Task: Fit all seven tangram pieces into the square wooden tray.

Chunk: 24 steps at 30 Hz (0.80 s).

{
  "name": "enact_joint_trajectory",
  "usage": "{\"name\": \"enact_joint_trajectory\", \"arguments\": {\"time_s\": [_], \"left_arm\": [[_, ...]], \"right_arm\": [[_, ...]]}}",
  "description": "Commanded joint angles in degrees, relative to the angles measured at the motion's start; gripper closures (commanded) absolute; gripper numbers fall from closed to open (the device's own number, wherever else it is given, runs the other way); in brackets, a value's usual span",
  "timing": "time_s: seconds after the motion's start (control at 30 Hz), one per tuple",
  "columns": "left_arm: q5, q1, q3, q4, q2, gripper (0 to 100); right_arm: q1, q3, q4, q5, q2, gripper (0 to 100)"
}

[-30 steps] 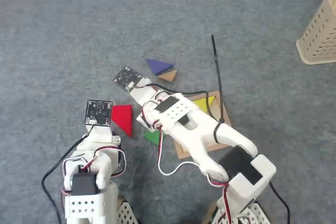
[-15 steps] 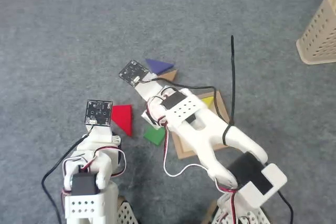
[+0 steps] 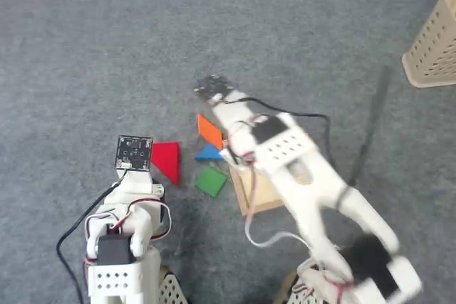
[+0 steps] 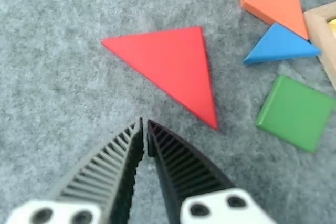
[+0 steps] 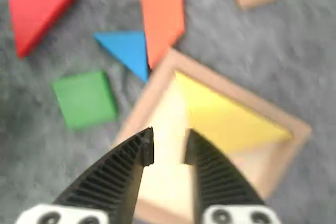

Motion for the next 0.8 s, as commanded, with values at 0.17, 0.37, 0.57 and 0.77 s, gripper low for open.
{"name": "enact_joint_trajectory", "arguments": {"time_s": [0.17, 0.37, 0.57, 0.77], "left_arm": [[0.4, -0.2, -0.3, 0.2, -0.4, 99], [0.4, -0.2, -0.3, 0.2, -0.4, 99], [0.3, 3.5, -0.3, 0.2, -0.4, 99], [0.4, 10.1, -0.3, 0.2, -0.4, 99]], "right_arm": [[21.3, 31.4, 3.4, 11.9, -36.5, 98.2], [37.6, 44.7, 3.6, 13.3, -53.4, 98.2], [46.3, 53.1, 3.6, 17.5, -61.2, 98.2], [45.8, 57.0, 0.6, 18.2, -62.6, 98.2]]}}
